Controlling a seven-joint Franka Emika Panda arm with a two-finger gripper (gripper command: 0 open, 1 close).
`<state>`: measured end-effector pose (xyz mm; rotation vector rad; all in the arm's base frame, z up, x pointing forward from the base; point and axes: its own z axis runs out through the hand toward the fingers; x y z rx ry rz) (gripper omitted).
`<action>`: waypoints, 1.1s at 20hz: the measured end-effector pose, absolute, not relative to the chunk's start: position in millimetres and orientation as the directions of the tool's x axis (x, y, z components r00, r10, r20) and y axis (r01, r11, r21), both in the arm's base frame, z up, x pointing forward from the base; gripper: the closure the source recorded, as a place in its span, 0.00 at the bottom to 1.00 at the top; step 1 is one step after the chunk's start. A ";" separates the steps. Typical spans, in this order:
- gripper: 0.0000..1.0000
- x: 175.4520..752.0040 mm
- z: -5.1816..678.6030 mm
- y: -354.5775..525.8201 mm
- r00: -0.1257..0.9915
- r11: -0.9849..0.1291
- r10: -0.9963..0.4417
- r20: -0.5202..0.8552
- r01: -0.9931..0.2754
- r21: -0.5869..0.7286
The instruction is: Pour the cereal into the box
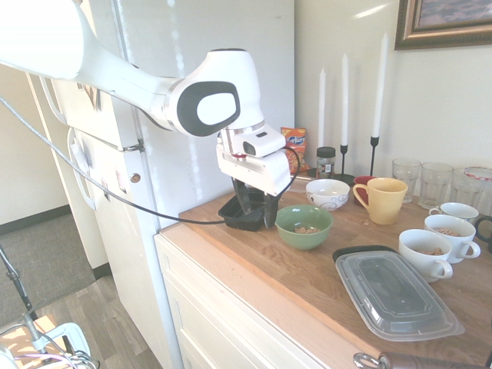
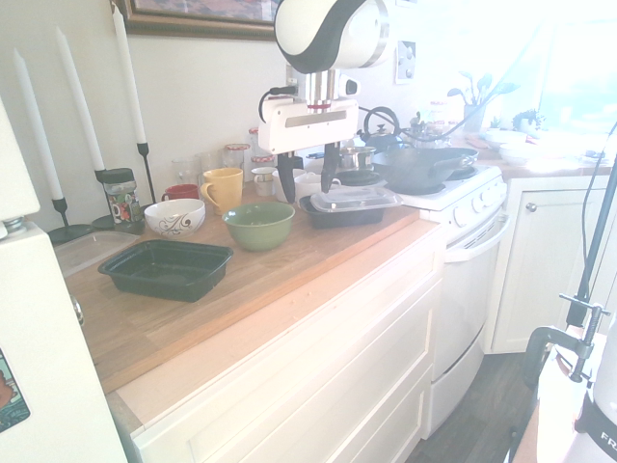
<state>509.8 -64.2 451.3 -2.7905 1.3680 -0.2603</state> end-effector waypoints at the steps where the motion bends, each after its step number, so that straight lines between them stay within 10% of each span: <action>1: 0.00 522.9 454.7 -72.6 0.598 -0.613 -0.788 0.149 -0.786 -0.085; 21: 0.00 707.2 353.8 -136.5 0.574 -0.579 -0.813 0.100 -0.815 -0.030; 22: 1.00 710.4 347.6 -137.1 0.574 -0.579 -0.813 0.098 -0.815 -0.028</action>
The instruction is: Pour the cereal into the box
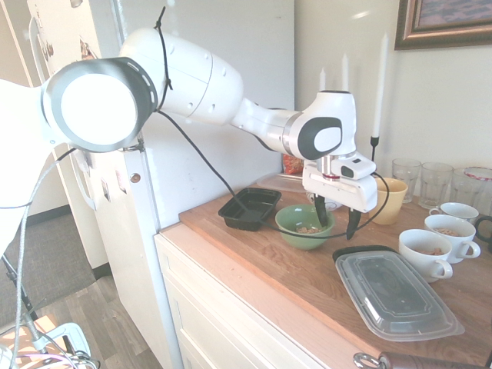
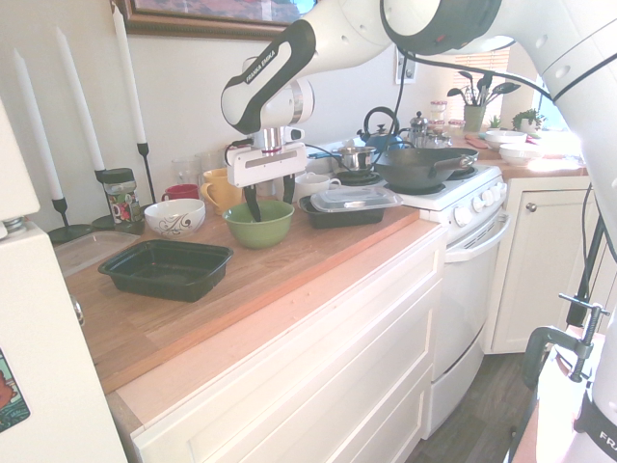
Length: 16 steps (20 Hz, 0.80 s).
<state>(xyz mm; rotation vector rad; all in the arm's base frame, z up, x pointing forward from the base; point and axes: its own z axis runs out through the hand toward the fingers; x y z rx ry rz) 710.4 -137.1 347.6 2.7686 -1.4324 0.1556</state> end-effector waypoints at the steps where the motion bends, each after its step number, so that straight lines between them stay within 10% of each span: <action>1: 1.00 712.8 342.4 -137.5 0.573 -0.578 -0.814 0.095 -0.816 -0.026; 16: 1.00 716.2 340.7 -143.6 0.563 -0.568 -0.820 0.101 -0.823 -0.028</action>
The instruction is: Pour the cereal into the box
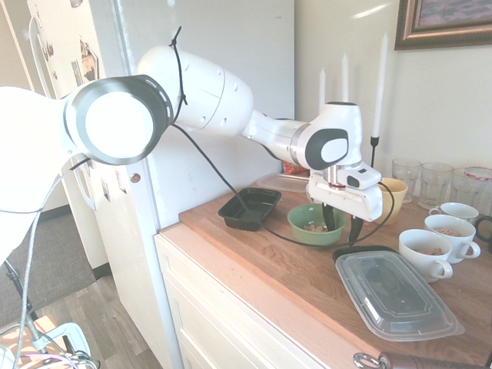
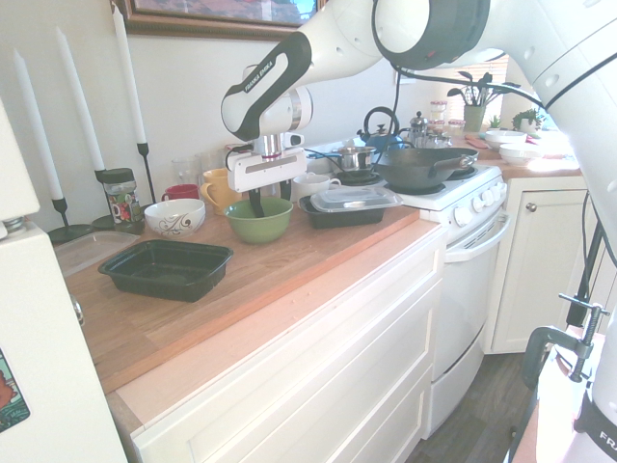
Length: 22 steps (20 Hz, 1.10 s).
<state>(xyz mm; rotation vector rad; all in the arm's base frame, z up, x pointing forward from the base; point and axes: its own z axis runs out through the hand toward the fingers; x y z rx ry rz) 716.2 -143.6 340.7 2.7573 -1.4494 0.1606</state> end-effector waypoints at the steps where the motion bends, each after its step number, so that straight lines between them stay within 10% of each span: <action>1: 1.00 716.2 340.7 -143.9 0.562 -0.568 -0.821 0.102 -0.823 -0.028; 22: 1.00 710.0 394.2 -129.5 0.567 -0.578 -0.815 0.117 -0.811 -0.090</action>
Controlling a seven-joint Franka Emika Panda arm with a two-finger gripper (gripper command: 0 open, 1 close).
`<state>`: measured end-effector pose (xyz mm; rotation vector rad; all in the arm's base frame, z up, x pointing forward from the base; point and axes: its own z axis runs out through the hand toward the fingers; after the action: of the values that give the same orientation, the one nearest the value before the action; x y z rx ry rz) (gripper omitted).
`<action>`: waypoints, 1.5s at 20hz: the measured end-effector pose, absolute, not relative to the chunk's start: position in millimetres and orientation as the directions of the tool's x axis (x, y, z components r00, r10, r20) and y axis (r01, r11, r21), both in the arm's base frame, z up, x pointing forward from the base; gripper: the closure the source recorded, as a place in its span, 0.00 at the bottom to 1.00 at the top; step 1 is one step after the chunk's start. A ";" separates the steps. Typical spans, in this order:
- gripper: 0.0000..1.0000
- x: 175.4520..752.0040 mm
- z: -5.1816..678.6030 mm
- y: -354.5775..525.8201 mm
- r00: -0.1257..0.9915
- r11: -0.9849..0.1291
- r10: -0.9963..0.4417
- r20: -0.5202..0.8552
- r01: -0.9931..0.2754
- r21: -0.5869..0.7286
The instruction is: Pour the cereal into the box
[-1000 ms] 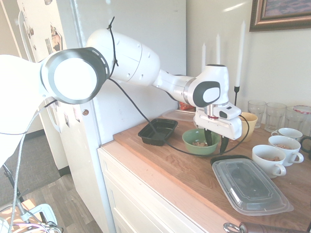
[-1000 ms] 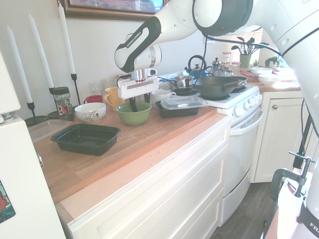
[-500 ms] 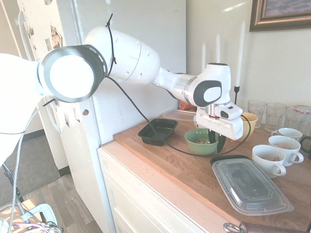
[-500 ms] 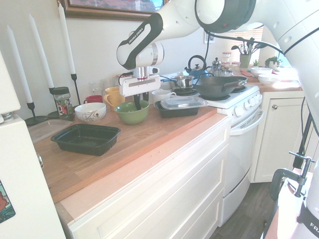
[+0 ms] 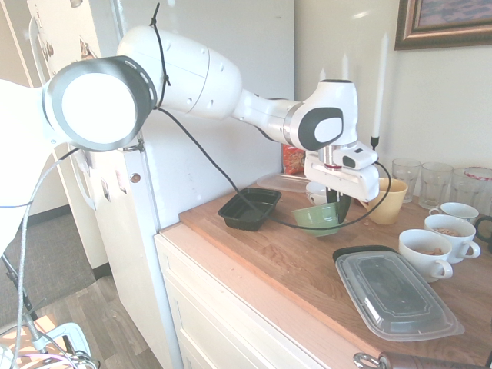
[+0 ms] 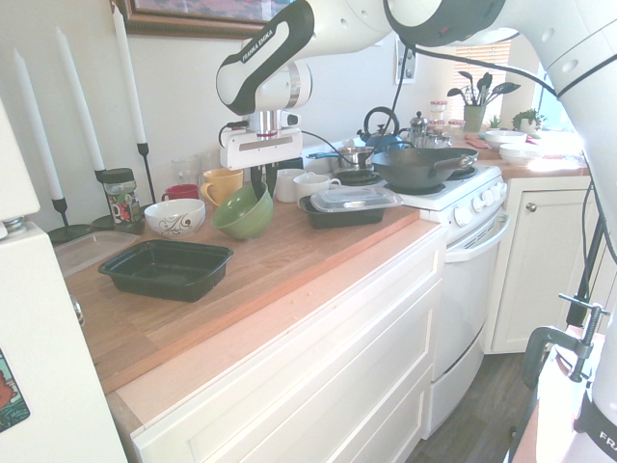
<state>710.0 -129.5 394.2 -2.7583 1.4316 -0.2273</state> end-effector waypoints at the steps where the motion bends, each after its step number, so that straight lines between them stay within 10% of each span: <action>1: 1.00 709.9 397.4 -128.2 0.568 -0.579 -0.814 0.121 -0.810 -0.091; 14: 1.00 677.4 486.3 -28.6 0.655 -0.683 -0.708 0.264 -0.730 -0.018; 30: 1.00 645.5 454.1 146.7 0.716 -0.758 -0.188 0.673 -0.542 0.364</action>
<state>645.5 146.7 454.1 -3.4114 0.7987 -1.2188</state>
